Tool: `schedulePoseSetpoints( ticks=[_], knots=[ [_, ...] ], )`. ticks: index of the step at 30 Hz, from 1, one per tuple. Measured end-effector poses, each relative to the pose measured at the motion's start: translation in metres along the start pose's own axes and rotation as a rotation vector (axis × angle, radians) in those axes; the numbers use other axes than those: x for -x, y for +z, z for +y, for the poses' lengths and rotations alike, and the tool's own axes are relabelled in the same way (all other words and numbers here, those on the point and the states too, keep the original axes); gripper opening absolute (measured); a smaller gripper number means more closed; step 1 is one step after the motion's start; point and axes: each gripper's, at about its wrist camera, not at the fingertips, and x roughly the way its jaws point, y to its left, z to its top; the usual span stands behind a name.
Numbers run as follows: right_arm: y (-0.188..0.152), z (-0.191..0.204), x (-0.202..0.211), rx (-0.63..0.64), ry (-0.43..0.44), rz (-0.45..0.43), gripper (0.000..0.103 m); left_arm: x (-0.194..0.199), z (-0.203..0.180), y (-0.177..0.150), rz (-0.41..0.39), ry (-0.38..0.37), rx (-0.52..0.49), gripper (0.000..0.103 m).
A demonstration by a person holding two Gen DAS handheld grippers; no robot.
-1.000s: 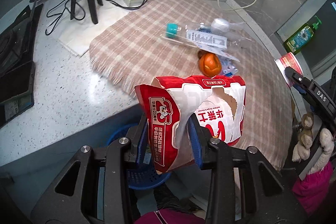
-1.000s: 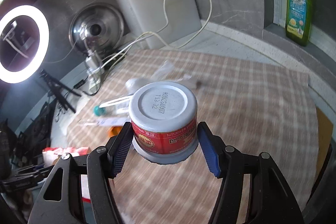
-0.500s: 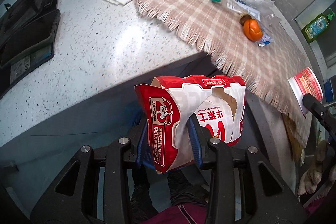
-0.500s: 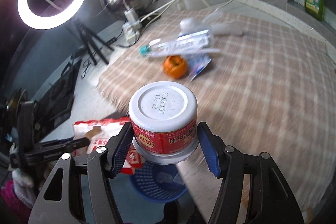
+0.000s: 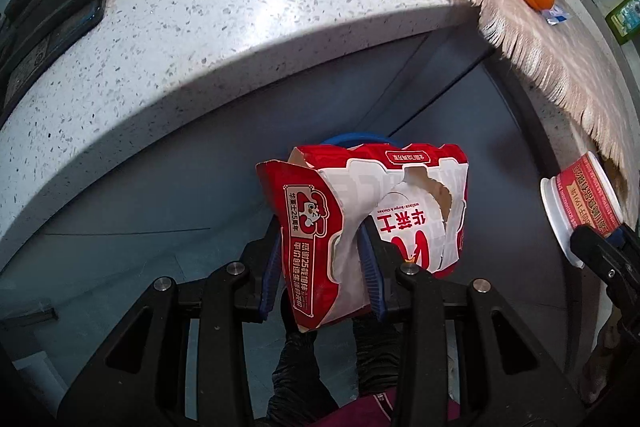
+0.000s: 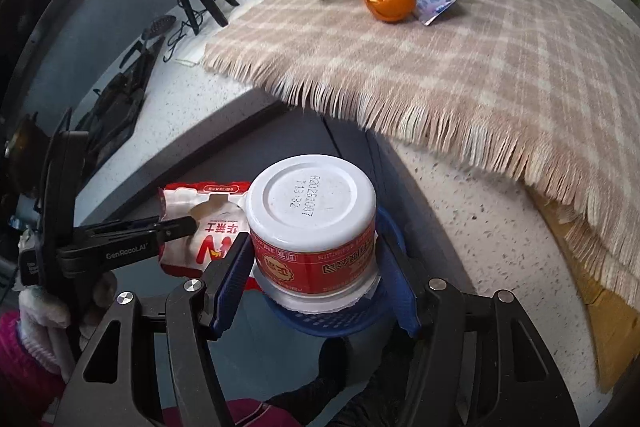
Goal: Collect trash
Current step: 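Carry the wrapper and red can down over the blue wastebasket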
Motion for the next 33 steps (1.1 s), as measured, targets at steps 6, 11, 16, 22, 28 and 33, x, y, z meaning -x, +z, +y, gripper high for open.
schedulePoseSetpoints(
  ticks=[6, 11, 16, 22, 28, 33],
  knots=[
    [-0.020, 0.009, -0.032, 0.023, -0.014, 0.073, 0.062, -0.026, 0.001, -0.007, 0.037, 0.041, -0.020, 0.037],
    [-0.031, 0.012, -0.060, 0.022, -0.019, 0.132, 0.062, -0.045, -0.003, -0.009, 0.057, 0.076, -0.040, 0.037],
    [-0.036, 0.011, -0.085, 0.036, -0.046, 0.179, 0.062, -0.057, -0.008, -0.008, 0.068, 0.094, -0.062, 0.038],
    [-0.036, 0.006, -0.104, 0.020, -0.061, 0.211, 0.062, -0.071, -0.014, 0.000, 0.073, 0.115, -0.084, 0.040],
    [-0.031, 0.005, -0.117, 0.024, -0.081, 0.219, 0.062, -0.076, -0.026, 0.003, 0.072, 0.140, -0.105, 0.042],
    [-0.036, -0.001, -0.116, 0.020, -0.080, 0.221, 0.063, -0.077, -0.029, 0.003, 0.072, 0.145, -0.114, 0.044]
  ],
)
